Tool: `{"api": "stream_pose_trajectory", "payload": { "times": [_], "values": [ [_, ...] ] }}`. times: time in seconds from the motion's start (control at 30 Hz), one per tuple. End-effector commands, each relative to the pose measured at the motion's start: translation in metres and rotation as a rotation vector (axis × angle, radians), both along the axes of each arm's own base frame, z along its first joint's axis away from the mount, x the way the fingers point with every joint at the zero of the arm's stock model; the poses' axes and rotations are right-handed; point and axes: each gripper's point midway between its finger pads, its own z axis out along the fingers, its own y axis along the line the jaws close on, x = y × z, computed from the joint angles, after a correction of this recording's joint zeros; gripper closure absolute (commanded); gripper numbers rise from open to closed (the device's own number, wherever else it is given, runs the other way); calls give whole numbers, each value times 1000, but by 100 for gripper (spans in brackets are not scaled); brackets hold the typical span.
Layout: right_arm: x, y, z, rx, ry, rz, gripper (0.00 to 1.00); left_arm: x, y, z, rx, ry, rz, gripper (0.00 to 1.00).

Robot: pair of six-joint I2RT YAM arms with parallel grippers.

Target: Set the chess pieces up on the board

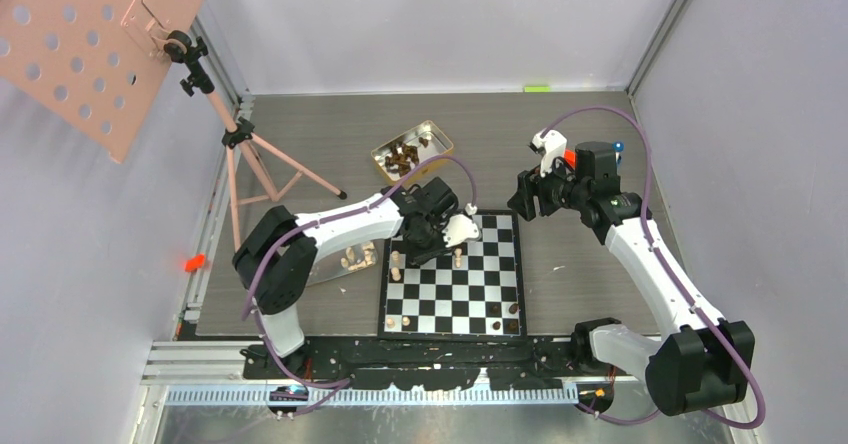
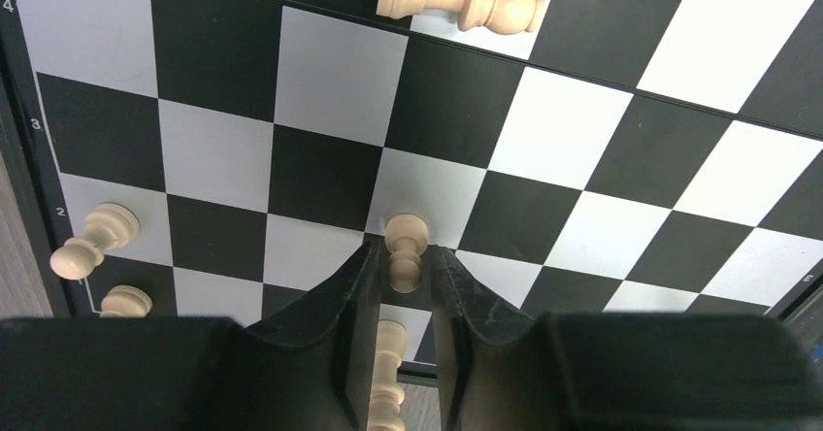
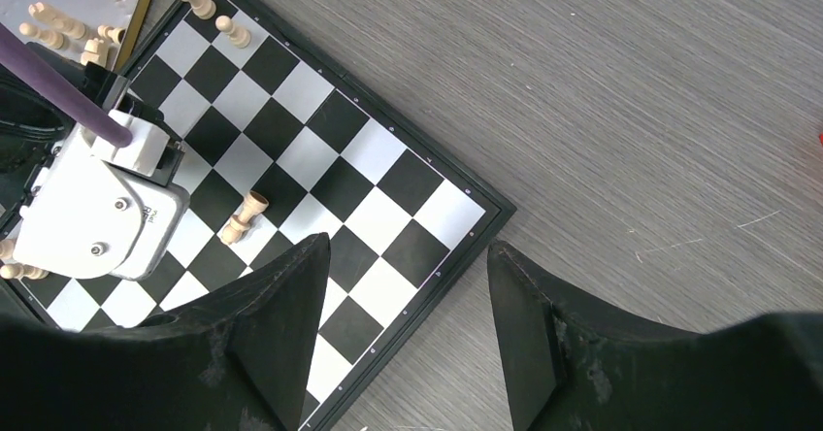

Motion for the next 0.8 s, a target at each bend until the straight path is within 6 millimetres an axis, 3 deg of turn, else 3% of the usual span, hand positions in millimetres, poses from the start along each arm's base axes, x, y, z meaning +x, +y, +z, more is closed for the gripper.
{"api": "stream_pose_trajectory", "payload": {
  "times": [0.0, 0.17, 0.5, 0.77],
  "values": [
    [3, 2, 6, 8, -23, 18, 33, 15, -10, 12, -32, -62, 7, 76],
    [3, 2, 4, 4, -20, 21, 33, 21, -5, 12, -19, -86, 29, 91],
    [2, 1, 2, -2, -18, 26, 33, 56, 13, 21, -22, -140, 177, 98],
    [3, 2, 2, -3, -16, 28, 33, 67, 16, 14, 10, -126, 212, 98]
  ]
}}
